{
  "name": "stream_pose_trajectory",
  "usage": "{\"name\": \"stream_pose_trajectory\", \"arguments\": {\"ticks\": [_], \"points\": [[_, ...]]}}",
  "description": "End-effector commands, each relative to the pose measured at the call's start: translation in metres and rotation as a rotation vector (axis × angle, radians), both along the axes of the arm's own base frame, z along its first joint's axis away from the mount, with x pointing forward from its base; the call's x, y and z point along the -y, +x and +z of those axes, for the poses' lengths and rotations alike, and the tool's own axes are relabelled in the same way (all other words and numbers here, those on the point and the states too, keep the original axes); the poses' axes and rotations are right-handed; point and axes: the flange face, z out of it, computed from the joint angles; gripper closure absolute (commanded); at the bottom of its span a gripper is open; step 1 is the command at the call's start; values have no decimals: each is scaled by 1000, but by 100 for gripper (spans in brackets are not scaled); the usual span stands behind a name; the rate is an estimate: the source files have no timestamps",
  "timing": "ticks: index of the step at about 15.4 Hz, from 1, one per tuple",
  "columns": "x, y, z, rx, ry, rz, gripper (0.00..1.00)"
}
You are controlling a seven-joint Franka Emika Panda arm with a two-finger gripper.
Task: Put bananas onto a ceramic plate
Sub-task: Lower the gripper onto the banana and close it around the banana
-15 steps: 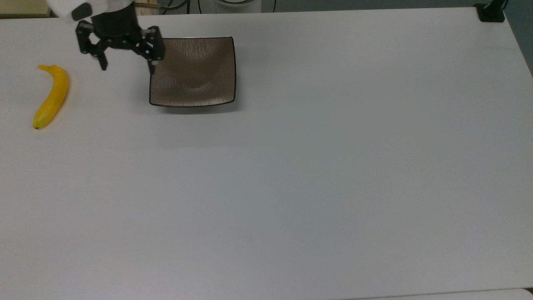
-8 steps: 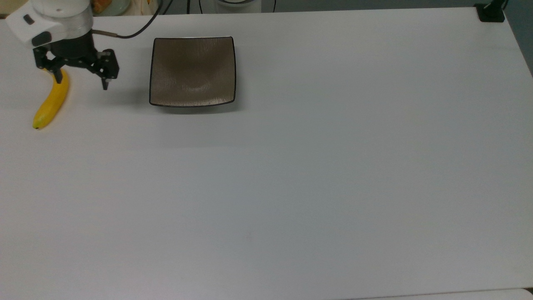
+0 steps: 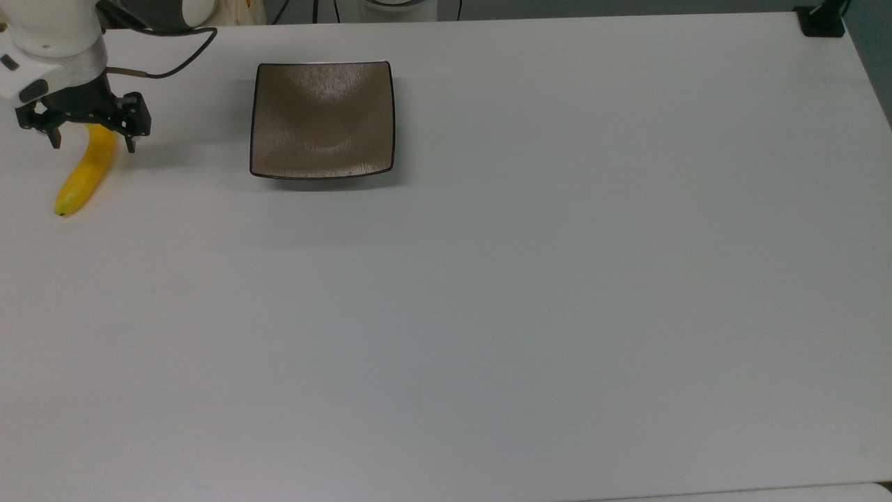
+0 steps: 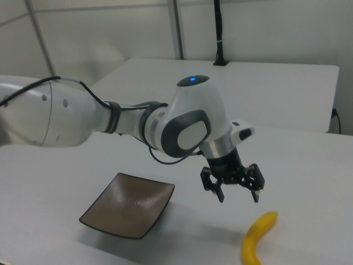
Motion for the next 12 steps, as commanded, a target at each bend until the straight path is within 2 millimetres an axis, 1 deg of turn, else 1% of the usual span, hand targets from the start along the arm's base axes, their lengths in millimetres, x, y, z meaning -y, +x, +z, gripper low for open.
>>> {"name": "stream_pose_trajectory", "arguments": {"ticks": [1,6,8,9,10,11,12], "points": [[21,-5,-27,-38,-24,71,0],[36,-11,-51,-70,-23,94,0],[36,-12,-69,-97,-12,94,0],[36,-12,-72,-102,-11,94,0],[36,-13,-74,-105,-10,94,6],[36,-13,-74,-105,-10,94,18],[36,-13,-78,-115,-9,102,36]]}}
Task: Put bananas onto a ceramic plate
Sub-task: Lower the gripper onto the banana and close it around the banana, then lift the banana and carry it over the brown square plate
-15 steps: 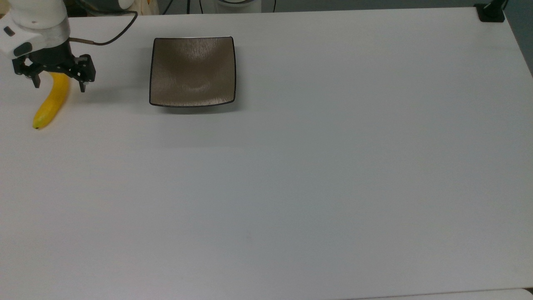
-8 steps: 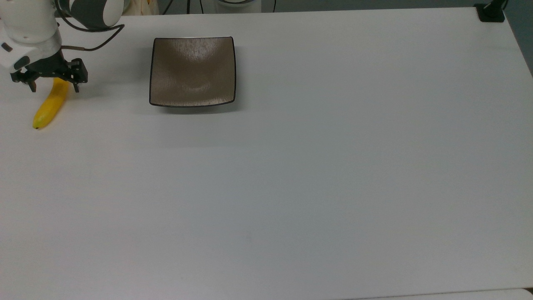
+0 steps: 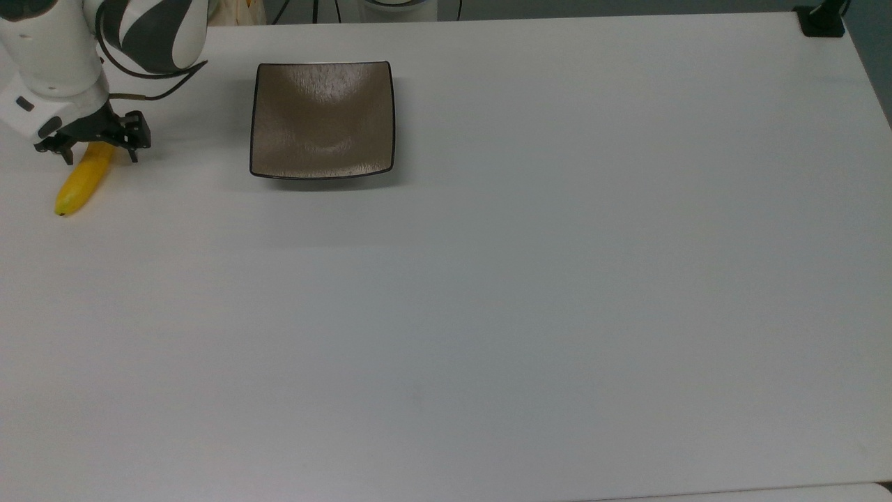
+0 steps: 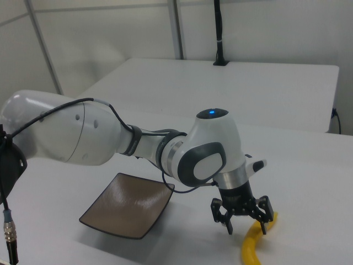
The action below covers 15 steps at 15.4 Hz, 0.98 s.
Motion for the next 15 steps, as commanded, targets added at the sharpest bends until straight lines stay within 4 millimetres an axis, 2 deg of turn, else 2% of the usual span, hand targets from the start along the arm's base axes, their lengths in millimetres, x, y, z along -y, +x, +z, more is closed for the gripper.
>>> {"name": "stream_pose_trajectory", "arguments": {"ticks": [1,3,5,9,13,15], "points": [[2,-2,-6,-12,-14,50,49],[4,-4,-8,-25,-13,83,75],[6,-5,-8,-29,-13,94,90],[5,-2,-4,-22,-16,97,99],[-1,2,10,-9,-17,91,99],[-4,2,24,6,-8,78,99]]}}
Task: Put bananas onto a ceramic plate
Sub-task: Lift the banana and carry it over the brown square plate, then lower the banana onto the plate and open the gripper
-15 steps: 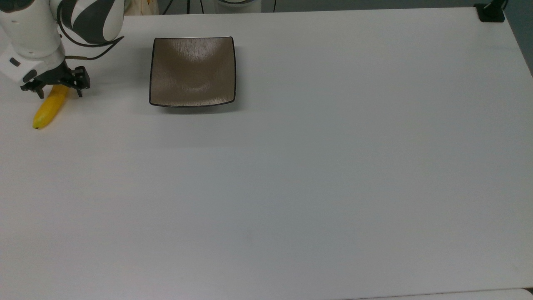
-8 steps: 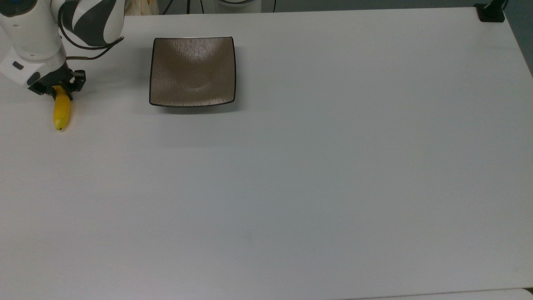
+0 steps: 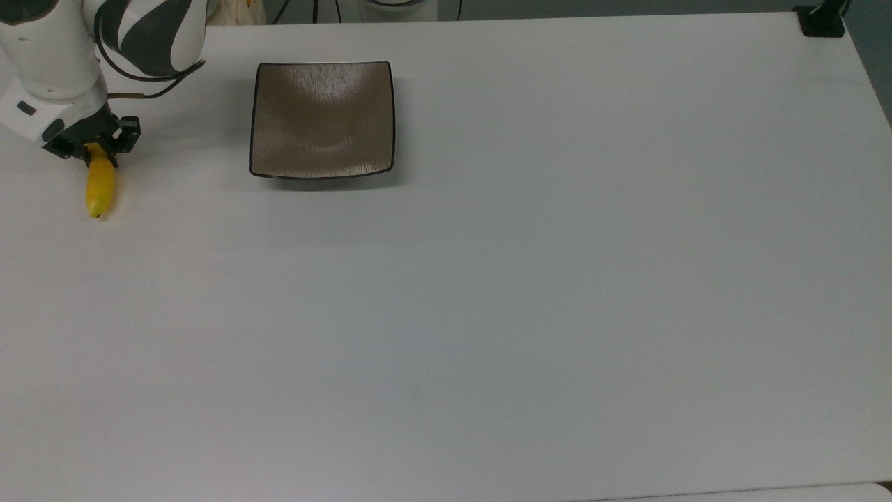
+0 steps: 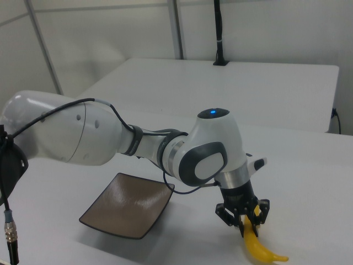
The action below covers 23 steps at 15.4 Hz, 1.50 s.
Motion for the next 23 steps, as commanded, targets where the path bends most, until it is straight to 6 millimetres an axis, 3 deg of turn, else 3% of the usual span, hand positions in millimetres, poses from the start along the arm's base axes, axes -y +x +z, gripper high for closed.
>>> {"name": "stream_pose_trajectory", "arguments": {"ticks": [1,5,12,17,18,19,20,22,23], "points": [[-14,1,27,13,9,5,99],[-56,4,48,-43,81,-39,99],[-162,15,79,-110,207,-109,99],[-228,7,101,-193,228,-151,95],[-234,6,101,-212,230,-145,84],[-241,4,100,-233,231,-137,57],[-253,3,101,-249,223,-121,24],[-260,2,109,-242,207,-150,0],[-260,2,110,-238,205,-163,0]]}}
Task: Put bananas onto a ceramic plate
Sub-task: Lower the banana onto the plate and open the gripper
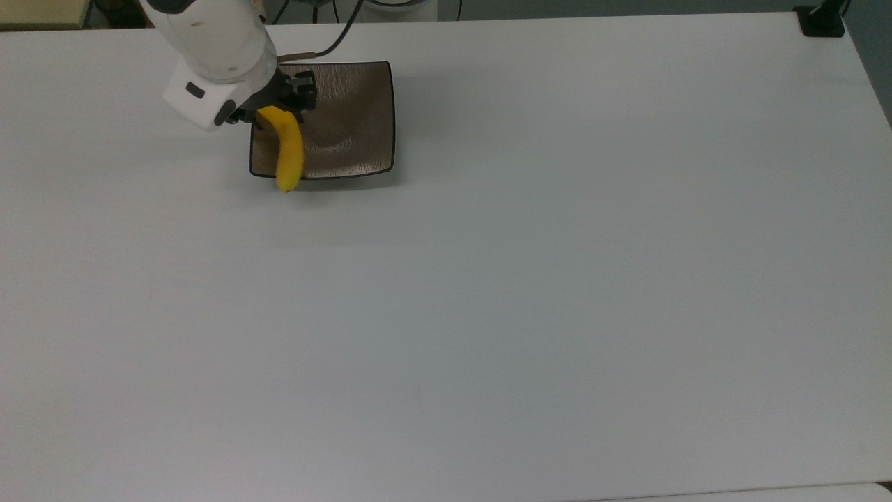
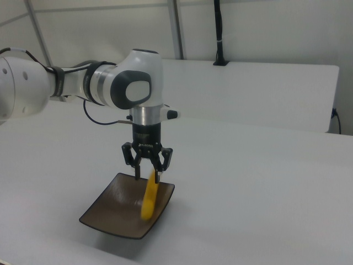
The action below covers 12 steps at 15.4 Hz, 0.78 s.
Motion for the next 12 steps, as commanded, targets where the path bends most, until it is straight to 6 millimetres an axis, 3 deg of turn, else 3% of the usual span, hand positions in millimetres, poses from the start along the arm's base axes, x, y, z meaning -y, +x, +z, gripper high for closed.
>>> {"name": "stream_pose_trajectory", "arguments": {"ticks": [1,5,7,9,11,12], "points": [[-10,-9,12,-5,-18,-43,0],[-12,-8,12,-2,-17,-49,0],[-14,-6,23,42,-18,-83,0],[-19,11,56,163,-36,-145,0],[-27,19,72,216,-38,-242,0],[-41,23,84,242,-36,-251,0]]}}
